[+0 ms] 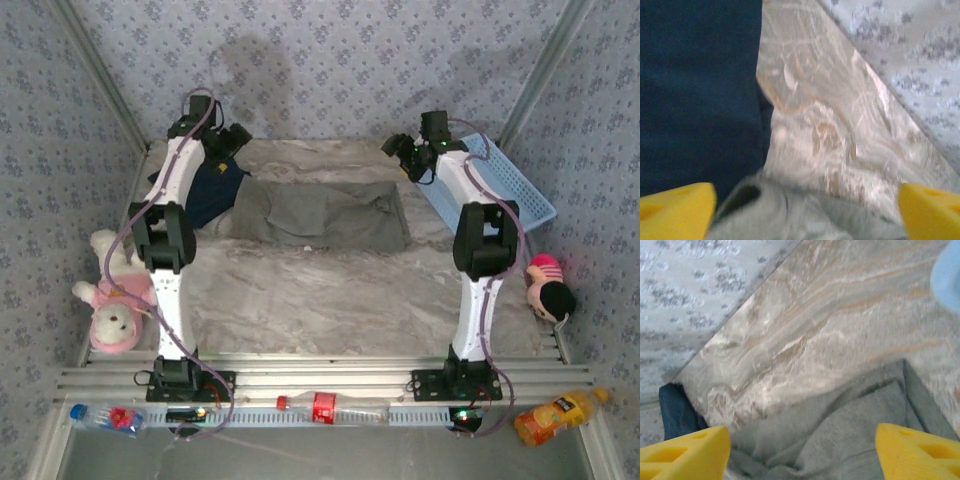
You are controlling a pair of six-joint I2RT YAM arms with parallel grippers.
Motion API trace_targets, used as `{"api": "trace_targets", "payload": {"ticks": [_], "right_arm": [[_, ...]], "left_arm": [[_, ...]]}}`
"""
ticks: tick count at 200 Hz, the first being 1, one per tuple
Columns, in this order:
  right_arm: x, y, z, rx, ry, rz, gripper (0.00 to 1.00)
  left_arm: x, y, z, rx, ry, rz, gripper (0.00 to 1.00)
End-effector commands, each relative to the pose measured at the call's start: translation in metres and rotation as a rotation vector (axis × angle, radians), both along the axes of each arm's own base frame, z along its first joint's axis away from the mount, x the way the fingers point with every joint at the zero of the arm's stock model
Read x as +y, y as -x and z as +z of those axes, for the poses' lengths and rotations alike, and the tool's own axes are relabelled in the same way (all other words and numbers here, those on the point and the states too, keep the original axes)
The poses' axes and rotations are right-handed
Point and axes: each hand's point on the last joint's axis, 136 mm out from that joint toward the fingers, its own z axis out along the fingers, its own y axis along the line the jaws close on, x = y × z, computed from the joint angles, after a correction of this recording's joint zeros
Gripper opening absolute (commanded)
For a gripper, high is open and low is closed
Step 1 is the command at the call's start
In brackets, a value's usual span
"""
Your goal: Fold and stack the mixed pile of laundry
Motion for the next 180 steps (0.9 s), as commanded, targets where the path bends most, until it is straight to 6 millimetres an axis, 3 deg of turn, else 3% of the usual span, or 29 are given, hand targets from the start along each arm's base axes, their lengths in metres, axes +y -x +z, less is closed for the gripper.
{"api": "trace_targets", "payload": {"ticks": [1,19,41,71,87,95,119,139,151,180], "right_arm": [[0.017,-0.006,0.024,-0.04,-0.017,0.021,0.75],[0.029,0.007,0.017,-0.02,0.0,0.07,0.63],[0.051,0.04,-0.003,0.039,0.036,0.153,0.45],[0.071,0.089,-0.028,0.112,0.087,0.239,0.36],[0.077,0.112,-0.04,0.151,0.129,0.282,0.36],[0.08,0.12,-0.047,0.176,0.143,0.291,0.35],[0.085,0.138,-0.072,0.216,0.233,0.376,0.28],[0.082,0.138,-0.091,0.237,0.283,0.393,0.26],[0.074,0.132,-0.1,0.224,0.351,0.384,0.25],[0.064,0.148,-0.124,0.306,0.406,0.417,0.25]], "left_arm": [[-0.011,0.019,0.013,0.068,-0.017,-0.081,1.0],[-0.018,0.021,0.017,0.053,-0.018,-0.119,0.97],[-0.04,0.039,0.014,0.062,-0.018,-0.214,0.85],[-0.08,0.076,0.001,0.081,-0.003,-0.35,0.36],[-0.096,0.096,-0.015,0.108,0.003,-0.388,0.14],[-0.1,0.108,-0.033,0.15,0.007,-0.395,0.0],[-0.104,0.122,-0.065,0.212,0.016,-0.391,0.0],[-0.099,0.124,-0.088,0.241,-0.016,-0.376,0.0],[-0.096,0.124,-0.101,0.261,-0.034,-0.372,0.0],[-0.082,0.138,-0.132,0.325,-0.107,-0.344,0.0]]}}
